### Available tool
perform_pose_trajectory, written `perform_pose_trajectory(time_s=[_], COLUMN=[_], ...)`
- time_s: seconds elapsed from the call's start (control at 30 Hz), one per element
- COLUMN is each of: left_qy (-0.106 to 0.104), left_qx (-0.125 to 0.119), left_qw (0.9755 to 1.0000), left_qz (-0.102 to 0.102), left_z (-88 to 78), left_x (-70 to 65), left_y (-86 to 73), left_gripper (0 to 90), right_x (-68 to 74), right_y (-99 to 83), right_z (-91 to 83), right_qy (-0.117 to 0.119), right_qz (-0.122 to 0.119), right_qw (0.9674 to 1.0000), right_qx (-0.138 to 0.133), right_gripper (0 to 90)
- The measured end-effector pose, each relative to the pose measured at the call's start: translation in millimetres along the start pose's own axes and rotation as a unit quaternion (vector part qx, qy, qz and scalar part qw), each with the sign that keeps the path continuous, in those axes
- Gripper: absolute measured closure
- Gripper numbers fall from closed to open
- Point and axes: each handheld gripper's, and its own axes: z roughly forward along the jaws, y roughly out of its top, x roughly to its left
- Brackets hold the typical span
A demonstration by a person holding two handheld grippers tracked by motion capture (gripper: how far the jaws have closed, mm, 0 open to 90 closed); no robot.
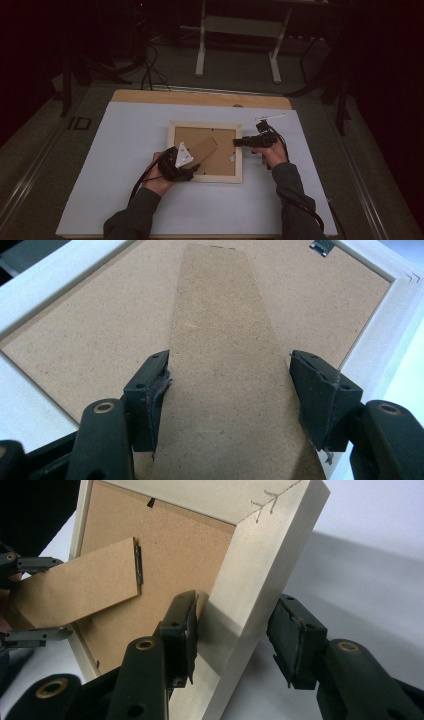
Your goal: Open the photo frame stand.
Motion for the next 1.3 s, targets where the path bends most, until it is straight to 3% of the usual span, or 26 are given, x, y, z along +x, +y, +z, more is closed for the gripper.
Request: perform_pose_trajectory(time_s=[0.1,0.13,0.3,0.53,0.6,0.8,0.9,0.97,1.3], left_qy=[-0.001,-0.008,-0.020,-0.051,-0.062,-0.109,-0.138,-0.150,-0.168], left_qx=[0.003,0.005,0.007,0.008,0.003,-0.016,-0.019,-0.021,-0.008], left_qw=[1.0000,0.9998,0.9993,0.9959,0.9939,0.9826,0.9745,0.9708,0.9673], left_qz=[-0.002,-0.016,-0.031,-0.074,-0.091,-0.149,-0.176,-0.186,-0.190], left_z=[0.4,1.1,2.2,3.9,3.3,0.9,1.1,0.6,-0.8], left_x=[0.6,2.6,5.4,14.0,17.0,29.6,35.2,38.5,39.8], left_y=[0.2,0.2,-0.4,-2.9,-3.4,-6.4,-8.9,-10.6,-8.8], left_gripper=[37.1,37.1,37.0,35.6,34.8,34.1,37.3,39.4,45.4], right_x=[0.3,1.3,2.6,4.8,5.7,9.1,10.6,11.4,17.2], right_y=[-0.2,-1.0,-2.1,-2.3,-2.2,-1.9,-1.5,-1.4,-1.7], right_z=[-0.2,-1.0,-1.2,-1.5,-1.9,-4.2,-4.7,-5.0,-9.2], right_qy=[0.000,-0.004,-0.009,-0.016,-0.018,-0.020,-0.023,-0.025,-0.031], right_qz=[0.000,0.001,-0.002,-0.006,-0.008,-0.020,-0.023,-0.025,-0.040], right_qw=[1.0000,1.0000,0.9999,0.9998,0.9997,0.9994,0.9993,0.9992,0.9984], right_qx=[-0.002,-0.006,-0.011,-0.013,-0.013,-0.018,-0.019,-0.019,-0.025], right_gripper=[55.1,55.2,55.2,54.9,54.9,54.9,54.9,54.9,55.0])
